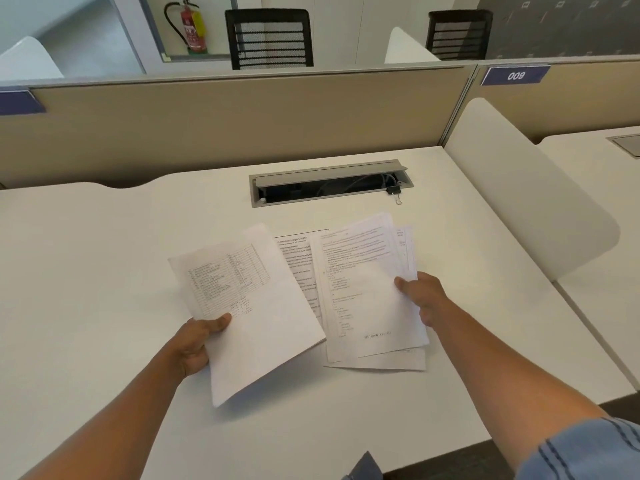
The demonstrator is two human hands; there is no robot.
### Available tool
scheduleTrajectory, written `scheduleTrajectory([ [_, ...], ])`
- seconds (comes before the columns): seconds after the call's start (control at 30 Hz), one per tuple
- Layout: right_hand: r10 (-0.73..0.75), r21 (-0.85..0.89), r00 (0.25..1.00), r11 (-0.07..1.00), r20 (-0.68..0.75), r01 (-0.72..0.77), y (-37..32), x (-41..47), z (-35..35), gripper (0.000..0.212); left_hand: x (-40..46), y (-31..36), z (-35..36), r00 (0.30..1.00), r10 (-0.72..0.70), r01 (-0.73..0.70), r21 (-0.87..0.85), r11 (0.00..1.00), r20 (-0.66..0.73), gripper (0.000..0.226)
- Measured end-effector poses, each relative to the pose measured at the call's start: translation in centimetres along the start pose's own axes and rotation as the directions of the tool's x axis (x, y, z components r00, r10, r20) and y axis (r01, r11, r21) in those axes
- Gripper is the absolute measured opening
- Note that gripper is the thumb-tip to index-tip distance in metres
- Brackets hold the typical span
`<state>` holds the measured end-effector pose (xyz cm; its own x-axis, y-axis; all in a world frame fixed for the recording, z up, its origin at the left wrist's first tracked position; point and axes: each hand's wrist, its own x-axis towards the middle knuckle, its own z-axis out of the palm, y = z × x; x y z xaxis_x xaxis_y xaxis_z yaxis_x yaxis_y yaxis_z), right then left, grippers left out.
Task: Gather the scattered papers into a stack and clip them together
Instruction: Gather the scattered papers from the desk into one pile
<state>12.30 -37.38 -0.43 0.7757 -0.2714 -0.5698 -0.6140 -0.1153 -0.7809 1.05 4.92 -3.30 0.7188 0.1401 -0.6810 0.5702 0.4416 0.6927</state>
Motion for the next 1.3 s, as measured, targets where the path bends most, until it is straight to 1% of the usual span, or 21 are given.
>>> scheduleTrajectory([
  [0.13,-0.03,-0.019,0.996,0.999,0.089,0.032,-1.3,0.0,2.5,0.03,-0.1,0.3,-0.1,1.0,0.003,-0.003,-0.008,1.0,-0.017,0.035],
  [0.3,-0.061,-0.047,0.984,0.996,0.168,0.07,-2.7,0.0,7.1,0.028,0.2,0.8,-0.6,0.998,0.002,-0.002,0.001,1.0,-0.055,0.032],
  [0.4,-0.095,-0.121,0.983,0.986,0.156,0.114,-3.3,0.1,10.0,0.018,0.3,1.3,-1.0,0.998,-0.005,0.008,0.039,0.999,-0.057,0.036],
  [0.47,-0.137,-0.225,0.984,0.961,0.113,0.159,-3.3,0.1,11.6,0.012,0.4,1.5,-1.0,0.999,-0.002,0.005,0.075,0.997,-0.044,0.037],
  [0.53,-0.173,-0.358,0.983,0.915,0.068,0.186,-3.3,0.0,13.1,0.02,0.5,1.6,-1.0,0.999,0.001,0.003,0.089,0.996,-0.037,0.039],
  [0.6,-0.195,-0.479,0.98,0.857,0.04,0.19,-3.3,0.0,14.1,0.035,0.6,1.7,-0.8,0.999,-0.003,0.006,0.086,0.996,-0.036,0.04],
  [0.67,-0.19,-0.587,0.981,0.789,0.045,0.18,-3.6,-0.1,14.8,0.045,0.7,1.9,-0.6,1.0,-0.004,0.007,0.092,0.996,-0.028,0.039],
  [0.7,-0.177,-0.609,0.982,0.774,0.057,0.175,-3.8,-0.3,15.0,0.049,0.7,2.0,-0.3,1.0,-0.005,0.007,0.096,0.995,-0.021,0.037],
  [0.83,-0.12,-0.602,0.988,0.783,0.1,0.156,-4.5,-0.1,15.3,0.062,1.0,2.2,0.5,1.0,-0.009,0.008,0.105,0.994,0.001,0.032],
  [0.97,-0.06,-0.545,0.989,0.829,0.132,0.123,-5.0,-0.1,15.7,0.045,1.5,2.0,0.9,1.0,-0.013,0.014,0.101,0.995,-0.009,0.032],
  [1.1,-0.026,-0.541,0.986,0.833,0.167,0.114,-4.9,0.0,16.1,0.042,1.7,2.0,1.1,1.0,-0.014,0.016,0.095,0.995,-0.02,0.03],
  [1.2,0.003,-0.506,0.981,0.857,0.194,0.097,-4.4,0.2,16.0,0.041,1.9,2.0,1.0,0.999,-0.019,0.022,0.095,0.995,-0.026,0.031],
  [1.3,-0.021,-0.467,0.98,0.877,0.198,0.114,-4.1,0.1,16.0,0.042,1.9,2.1,1.0,0.999,-0.024,0.026,0.098,0.995,-0.026,0.031],
])
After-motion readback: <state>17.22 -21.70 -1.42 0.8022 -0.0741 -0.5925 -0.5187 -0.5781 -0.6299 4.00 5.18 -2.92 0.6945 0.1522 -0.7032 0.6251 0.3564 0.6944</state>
